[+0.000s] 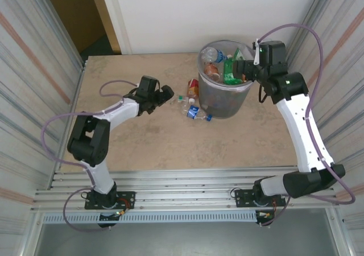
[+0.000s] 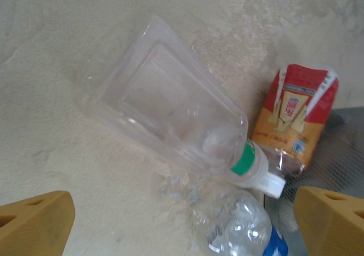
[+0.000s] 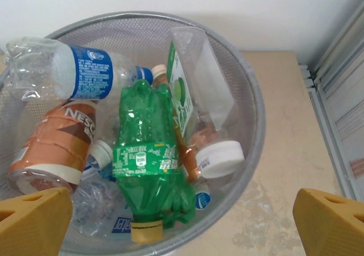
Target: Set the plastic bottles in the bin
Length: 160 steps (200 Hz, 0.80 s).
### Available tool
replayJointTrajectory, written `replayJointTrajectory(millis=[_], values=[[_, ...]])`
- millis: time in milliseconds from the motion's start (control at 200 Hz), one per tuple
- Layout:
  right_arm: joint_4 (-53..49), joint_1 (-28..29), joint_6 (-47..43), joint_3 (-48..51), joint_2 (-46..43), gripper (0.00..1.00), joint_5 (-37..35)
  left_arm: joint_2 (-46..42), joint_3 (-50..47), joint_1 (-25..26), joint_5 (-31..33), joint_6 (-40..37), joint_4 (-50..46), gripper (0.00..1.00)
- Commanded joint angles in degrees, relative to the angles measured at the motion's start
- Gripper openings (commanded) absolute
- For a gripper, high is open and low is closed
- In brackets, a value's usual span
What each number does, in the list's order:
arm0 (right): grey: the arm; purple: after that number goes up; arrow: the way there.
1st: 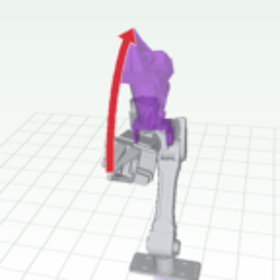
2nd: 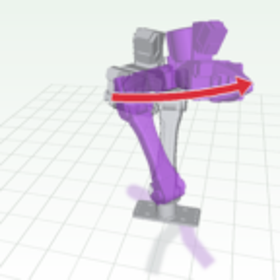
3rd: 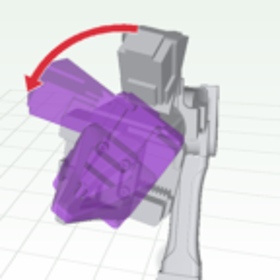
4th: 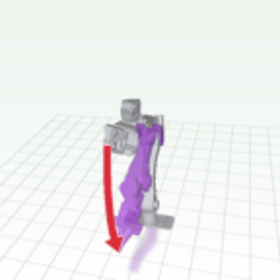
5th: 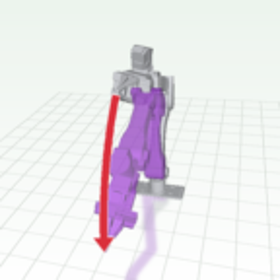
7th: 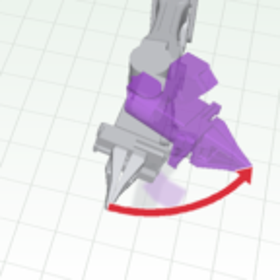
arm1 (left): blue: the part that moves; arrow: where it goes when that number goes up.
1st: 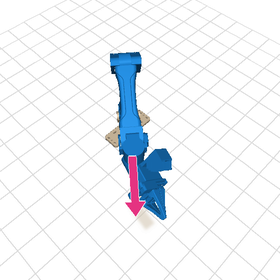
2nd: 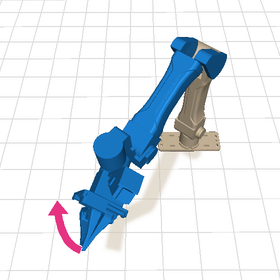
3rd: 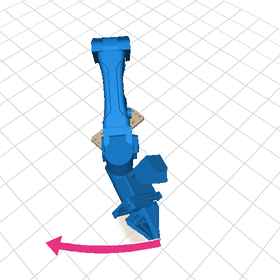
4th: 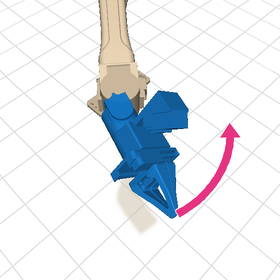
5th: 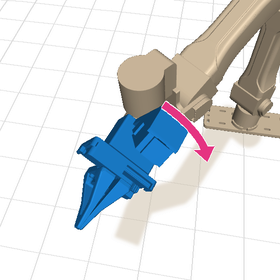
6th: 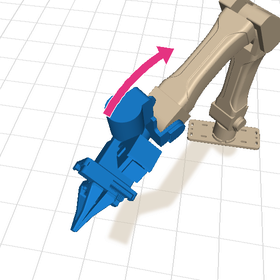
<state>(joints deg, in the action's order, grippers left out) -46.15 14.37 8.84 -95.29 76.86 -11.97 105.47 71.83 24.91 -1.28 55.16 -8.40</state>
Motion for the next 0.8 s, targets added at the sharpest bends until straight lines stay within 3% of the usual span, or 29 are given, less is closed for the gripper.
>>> replayJointTrajectory(millis=[0, 491, 796], values=[[2.67, -0.55, 2.42, 2.02, -3.15, 0.98, 1.16, 3.16, 5.28, 0.57, 4.65, 4.61, -3.97, 0.99], [4.62, -1.28, 3.62, 6.67, -3.81, 0.98, 4.14, 15.97, 17.45, 0.01, 5.96, 11.61, -7.42, 0.98], [5.66, -1.51, 4.25, 8.24, -3.35, 0.98, 5.01, 18.88, 20.27, -0.98, 6.02, 12.38, -7.06, 0.88]])
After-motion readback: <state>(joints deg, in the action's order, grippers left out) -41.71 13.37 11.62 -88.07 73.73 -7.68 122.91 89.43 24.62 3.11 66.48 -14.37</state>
